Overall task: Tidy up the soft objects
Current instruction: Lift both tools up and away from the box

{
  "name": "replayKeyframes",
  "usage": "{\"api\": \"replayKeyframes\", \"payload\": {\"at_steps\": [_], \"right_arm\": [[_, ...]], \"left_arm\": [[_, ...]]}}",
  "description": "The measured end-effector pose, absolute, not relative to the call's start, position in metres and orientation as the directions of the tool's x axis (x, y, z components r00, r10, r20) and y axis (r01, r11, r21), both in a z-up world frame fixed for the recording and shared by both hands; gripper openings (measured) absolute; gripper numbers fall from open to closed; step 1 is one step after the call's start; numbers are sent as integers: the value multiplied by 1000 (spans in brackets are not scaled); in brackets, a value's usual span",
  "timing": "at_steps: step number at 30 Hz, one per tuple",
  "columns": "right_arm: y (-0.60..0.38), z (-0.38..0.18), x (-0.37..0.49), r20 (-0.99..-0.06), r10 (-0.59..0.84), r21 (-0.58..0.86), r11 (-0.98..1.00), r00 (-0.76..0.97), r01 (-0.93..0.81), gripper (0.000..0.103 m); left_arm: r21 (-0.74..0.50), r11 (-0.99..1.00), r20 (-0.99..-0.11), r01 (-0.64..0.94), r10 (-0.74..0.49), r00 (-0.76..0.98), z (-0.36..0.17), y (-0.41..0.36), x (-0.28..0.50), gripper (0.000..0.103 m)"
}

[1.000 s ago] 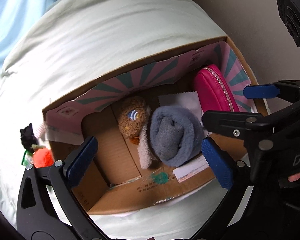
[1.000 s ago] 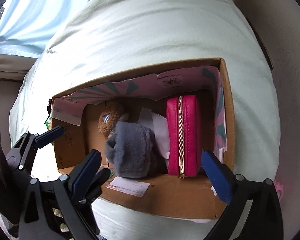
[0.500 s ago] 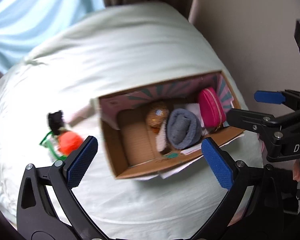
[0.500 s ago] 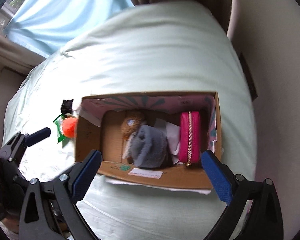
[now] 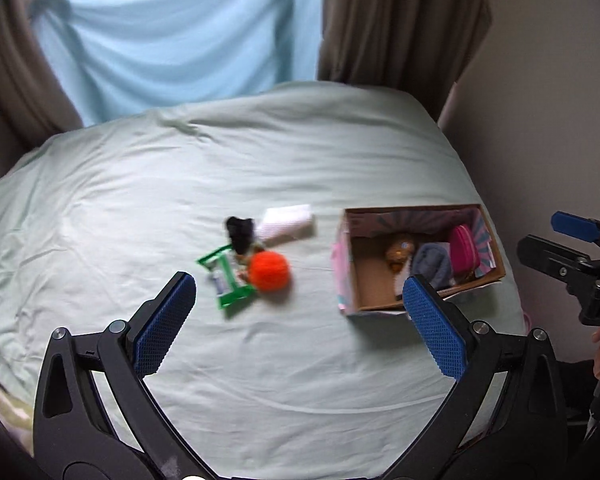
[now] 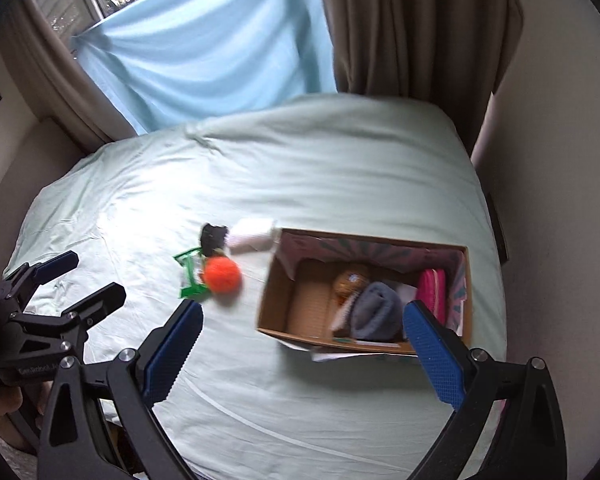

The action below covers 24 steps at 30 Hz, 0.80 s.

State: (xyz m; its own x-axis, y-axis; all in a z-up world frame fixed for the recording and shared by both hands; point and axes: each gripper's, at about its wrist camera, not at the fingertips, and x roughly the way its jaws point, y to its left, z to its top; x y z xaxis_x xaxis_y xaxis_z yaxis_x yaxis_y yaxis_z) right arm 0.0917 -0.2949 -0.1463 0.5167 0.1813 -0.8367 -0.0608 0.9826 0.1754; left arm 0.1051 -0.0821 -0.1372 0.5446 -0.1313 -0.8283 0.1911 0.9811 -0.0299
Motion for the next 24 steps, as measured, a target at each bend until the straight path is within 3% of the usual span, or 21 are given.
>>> {"api": "replayKeyframes", "payload": {"at_steps": [12,24], "right_arm": [[-171,-111,68,-769,205,218,975,605,-52,100],[-110,-150,90,-775,152,257,963,613,86,100]], "left_arm": [[-11,996,-764,91,-67,642,-101,66,71,103],[-99,990,-811,100,-139,569,-152,140,116,103]]}}
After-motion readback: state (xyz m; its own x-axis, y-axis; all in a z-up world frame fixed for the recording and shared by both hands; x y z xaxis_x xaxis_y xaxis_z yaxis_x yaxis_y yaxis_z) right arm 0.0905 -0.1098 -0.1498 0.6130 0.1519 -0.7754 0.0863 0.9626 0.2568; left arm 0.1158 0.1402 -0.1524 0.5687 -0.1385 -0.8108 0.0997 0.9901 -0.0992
